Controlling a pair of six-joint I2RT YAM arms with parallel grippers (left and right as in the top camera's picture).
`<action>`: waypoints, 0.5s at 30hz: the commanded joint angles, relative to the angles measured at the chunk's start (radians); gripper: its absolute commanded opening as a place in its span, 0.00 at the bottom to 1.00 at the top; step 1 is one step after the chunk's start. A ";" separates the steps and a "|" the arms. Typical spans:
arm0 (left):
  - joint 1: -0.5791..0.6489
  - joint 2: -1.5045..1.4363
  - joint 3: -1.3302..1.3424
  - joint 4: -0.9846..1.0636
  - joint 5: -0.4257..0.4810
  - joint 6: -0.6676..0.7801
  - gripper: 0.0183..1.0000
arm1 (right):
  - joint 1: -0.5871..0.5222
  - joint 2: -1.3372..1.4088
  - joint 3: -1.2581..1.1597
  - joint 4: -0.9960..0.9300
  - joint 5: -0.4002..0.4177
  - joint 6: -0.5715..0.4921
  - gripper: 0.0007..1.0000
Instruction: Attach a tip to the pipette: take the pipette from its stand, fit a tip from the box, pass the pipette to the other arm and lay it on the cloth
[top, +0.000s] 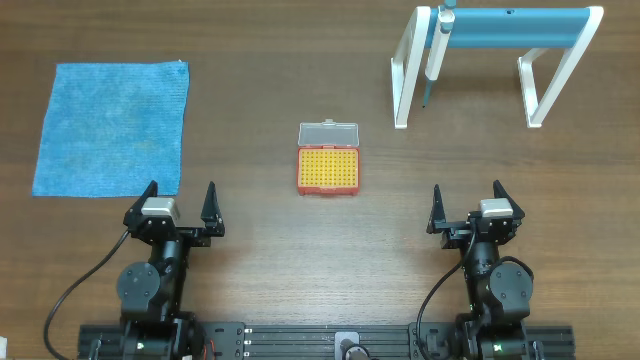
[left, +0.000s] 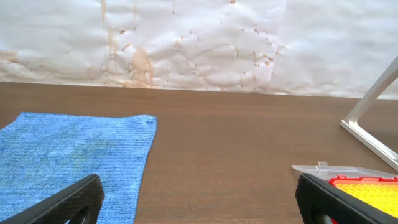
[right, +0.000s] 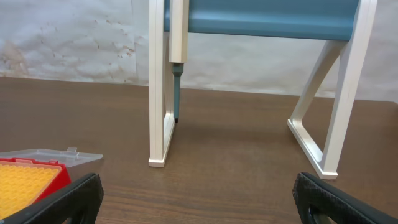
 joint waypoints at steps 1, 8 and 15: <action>-0.003 0.004 -0.001 -0.013 0.011 0.017 0.96 | -0.050 -0.002 -0.002 -0.010 0.002 0.007 0.97; -0.003 0.004 -0.001 -0.013 0.011 0.017 0.96 | -0.050 -0.002 -0.002 -0.010 0.002 0.007 0.97; -0.003 0.004 -0.001 -0.013 0.011 0.017 0.96 | -0.050 -0.002 -0.002 -0.010 0.002 0.007 0.97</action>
